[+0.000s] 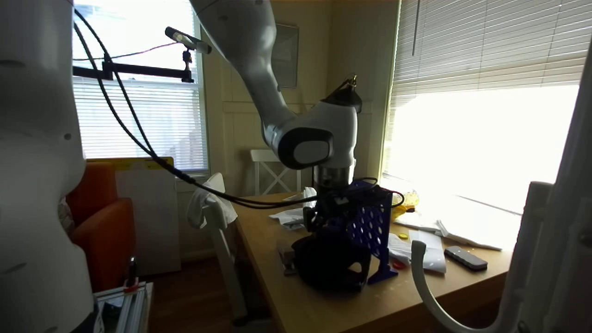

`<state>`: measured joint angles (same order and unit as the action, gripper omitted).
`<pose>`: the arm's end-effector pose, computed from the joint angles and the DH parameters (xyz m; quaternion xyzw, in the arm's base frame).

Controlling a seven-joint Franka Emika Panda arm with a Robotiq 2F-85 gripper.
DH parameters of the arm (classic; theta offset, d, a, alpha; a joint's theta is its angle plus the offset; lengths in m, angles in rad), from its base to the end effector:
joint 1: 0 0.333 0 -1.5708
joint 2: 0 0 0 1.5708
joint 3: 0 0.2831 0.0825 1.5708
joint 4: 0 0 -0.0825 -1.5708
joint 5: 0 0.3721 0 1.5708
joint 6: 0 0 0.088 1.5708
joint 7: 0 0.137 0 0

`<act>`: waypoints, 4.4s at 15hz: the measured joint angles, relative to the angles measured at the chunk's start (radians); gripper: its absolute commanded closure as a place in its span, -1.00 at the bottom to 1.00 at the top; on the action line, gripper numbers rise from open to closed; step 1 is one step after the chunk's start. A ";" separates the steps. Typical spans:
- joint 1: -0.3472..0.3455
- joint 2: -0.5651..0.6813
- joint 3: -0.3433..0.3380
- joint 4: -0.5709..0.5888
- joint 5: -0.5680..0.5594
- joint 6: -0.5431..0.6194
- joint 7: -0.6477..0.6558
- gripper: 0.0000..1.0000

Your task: Put the hat on the coat hanger

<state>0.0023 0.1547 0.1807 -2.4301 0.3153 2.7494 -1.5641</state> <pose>0.4930 0.0846 0.2073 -0.7398 -0.6625 -0.1165 0.0146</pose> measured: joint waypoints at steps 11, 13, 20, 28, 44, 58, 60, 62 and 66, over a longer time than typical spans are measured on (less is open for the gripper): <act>-0.004 0.012 0.000 0.000 0.000 0.007 -0.012 -0.39; -0.006 0.015 0.000 0.000 0.000 0.011 -0.012 -0.26; -0.012 0.017 0.004 0.004 0.000 0.017 -0.012 0.73; -0.013 0.017 0.012 0.008 0.008 0.018 -0.012 0.89; 0.007 -0.322 -0.026 -0.036 -0.299 -0.015 0.589 0.89; 0.043 -0.646 0.025 0.031 -0.866 -0.449 0.987 0.67; 0.052 -0.659 0.026 0.037 -0.878 -0.468 0.989 0.67; 0.053 -0.660 0.026 0.037 -0.881 -0.470 0.990 0.67; 0.064 -0.657 0.014 0.031 -0.887 -0.471 0.988 0.94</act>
<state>0.0659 -0.5018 0.1951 -2.3993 -0.5716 2.2784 -0.5758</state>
